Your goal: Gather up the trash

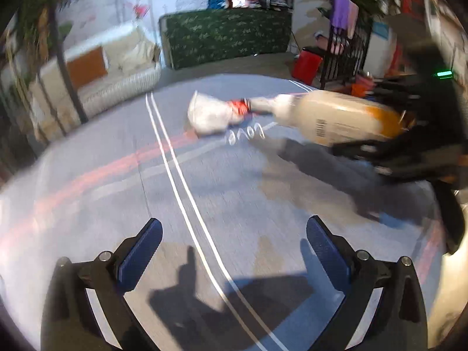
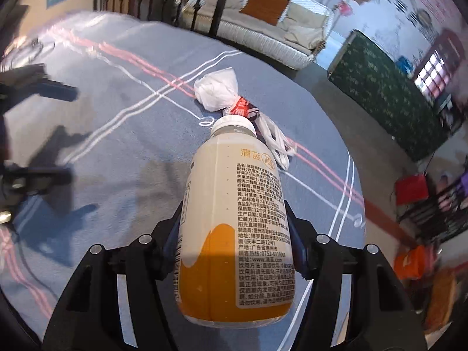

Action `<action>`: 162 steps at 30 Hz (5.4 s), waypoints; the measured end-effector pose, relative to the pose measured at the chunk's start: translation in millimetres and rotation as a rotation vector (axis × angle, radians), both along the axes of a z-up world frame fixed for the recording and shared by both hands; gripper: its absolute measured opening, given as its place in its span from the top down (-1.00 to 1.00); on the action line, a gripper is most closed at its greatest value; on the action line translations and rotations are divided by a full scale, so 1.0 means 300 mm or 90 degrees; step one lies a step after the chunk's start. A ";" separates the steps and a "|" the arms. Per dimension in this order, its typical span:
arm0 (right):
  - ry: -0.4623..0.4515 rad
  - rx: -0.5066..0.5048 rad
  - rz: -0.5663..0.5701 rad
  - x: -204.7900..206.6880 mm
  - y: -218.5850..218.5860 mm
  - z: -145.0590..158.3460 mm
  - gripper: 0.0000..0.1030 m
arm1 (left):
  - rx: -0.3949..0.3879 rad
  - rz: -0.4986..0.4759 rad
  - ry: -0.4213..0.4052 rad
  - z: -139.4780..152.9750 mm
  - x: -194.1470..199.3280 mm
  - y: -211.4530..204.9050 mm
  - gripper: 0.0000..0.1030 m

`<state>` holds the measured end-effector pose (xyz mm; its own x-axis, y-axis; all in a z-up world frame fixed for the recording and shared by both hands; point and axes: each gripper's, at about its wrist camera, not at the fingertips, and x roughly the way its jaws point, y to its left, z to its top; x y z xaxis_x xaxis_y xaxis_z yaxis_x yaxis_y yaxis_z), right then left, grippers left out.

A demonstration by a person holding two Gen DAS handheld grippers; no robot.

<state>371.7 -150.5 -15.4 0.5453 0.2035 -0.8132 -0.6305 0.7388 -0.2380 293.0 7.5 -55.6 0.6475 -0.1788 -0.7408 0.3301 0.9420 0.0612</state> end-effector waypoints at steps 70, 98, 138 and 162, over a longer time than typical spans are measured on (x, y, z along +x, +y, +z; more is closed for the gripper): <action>-0.036 0.245 -0.559 -0.837 -0.907 -0.094 -0.20 | -0.153 -0.190 -0.054 0.136 -0.420 -0.634 0.60; 0.358 0.121 -0.674 -0.407 -1.176 -0.582 -0.38 | -0.169 -0.275 0.014 0.069 -0.502 -0.858 0.60; -0.177 0.153 -0.933 -1.141 -1.314 -0.185 -0.69 | -0.053 -0.347 0.286 -0.267 -0.352 -1.406 0.59; -0.234 0.159 -0.969 -1.178 -1.312 -0.102 -0.88 | -0.102 -0.377 0.147 -0.082 -0.479 -1.338 -0.75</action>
<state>18.2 -544.0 -45.9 0.5069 -0.5911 -0.6275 0.7666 0.6420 0.0145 149.3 -394.0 -80.3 0.2329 -0.5763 -0.7834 0.7841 0.5878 -0.1993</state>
